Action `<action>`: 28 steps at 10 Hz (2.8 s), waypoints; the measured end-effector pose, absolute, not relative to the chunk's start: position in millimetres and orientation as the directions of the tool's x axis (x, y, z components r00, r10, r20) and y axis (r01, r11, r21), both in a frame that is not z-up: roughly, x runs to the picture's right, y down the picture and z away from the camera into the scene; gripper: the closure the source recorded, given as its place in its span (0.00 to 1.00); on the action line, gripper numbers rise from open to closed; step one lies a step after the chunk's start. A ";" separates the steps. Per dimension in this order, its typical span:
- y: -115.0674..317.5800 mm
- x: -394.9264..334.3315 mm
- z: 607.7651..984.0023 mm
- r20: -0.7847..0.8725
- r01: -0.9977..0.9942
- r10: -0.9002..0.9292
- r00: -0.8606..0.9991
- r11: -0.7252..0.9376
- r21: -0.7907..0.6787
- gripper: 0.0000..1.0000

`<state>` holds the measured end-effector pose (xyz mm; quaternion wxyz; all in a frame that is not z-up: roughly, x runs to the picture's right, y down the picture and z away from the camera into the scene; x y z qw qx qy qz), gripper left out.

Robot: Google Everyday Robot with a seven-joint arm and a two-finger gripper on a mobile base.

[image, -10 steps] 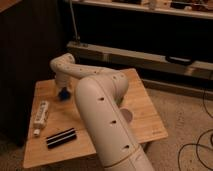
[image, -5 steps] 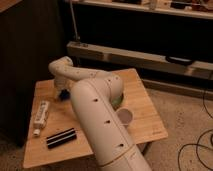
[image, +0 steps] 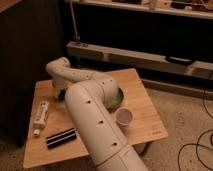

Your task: Place the white sponge in the ceramic bowl

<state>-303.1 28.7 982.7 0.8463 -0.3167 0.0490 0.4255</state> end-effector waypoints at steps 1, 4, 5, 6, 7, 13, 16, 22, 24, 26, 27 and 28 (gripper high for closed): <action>28.6 -302.1 982.1 -0.355 -0.752 0.689 0.632 0.437 -0.493 0.90; 27.5 -300.1 979.1 -0.357 -0.753 0.688 0.632 0.436 -0.493 1.00; 20.0 -297.2 974.0 -0.345 -0.755 0.702 0.624 0.427 -0.498 1.00; 9.0 -292.9 966.7 -0.329 -0.756 0.715 0.617 0.421 -0.501 1.00; -6.8 -289.1 952.2 -0.309 -0.753 0.728 0.612 0.418 -0.508 1.00; -124.7 -250.1 843.6 -0.242 -0.779 0.797 0.553 0.392 -0.490 1.00; -161.6 -184.0 831.0 -0.288 -0.849 0.842 0.457 0.316 -0.423 1.00; -164.5 -12.9 822.7 -0.340 -0.974 0.925 0.172 0.107 -0.201 1.00; -158.3 41.9 806.0 -0.335 -0.992 0.940 0.072 0.033 -0.122 1.00; -149.5 82.2 790.7 -0.328 -0.998 0.945 -0.009 -0.030 -0.059 1.00; -143.0 110.0 780.1 -0.320 -0.997 0.945 -0.066 -0.075 -0.017 1.00; -137.6 128.4 773.4 -0.313 -0.994 0.944 -0.103 -0.105 0.012 1.00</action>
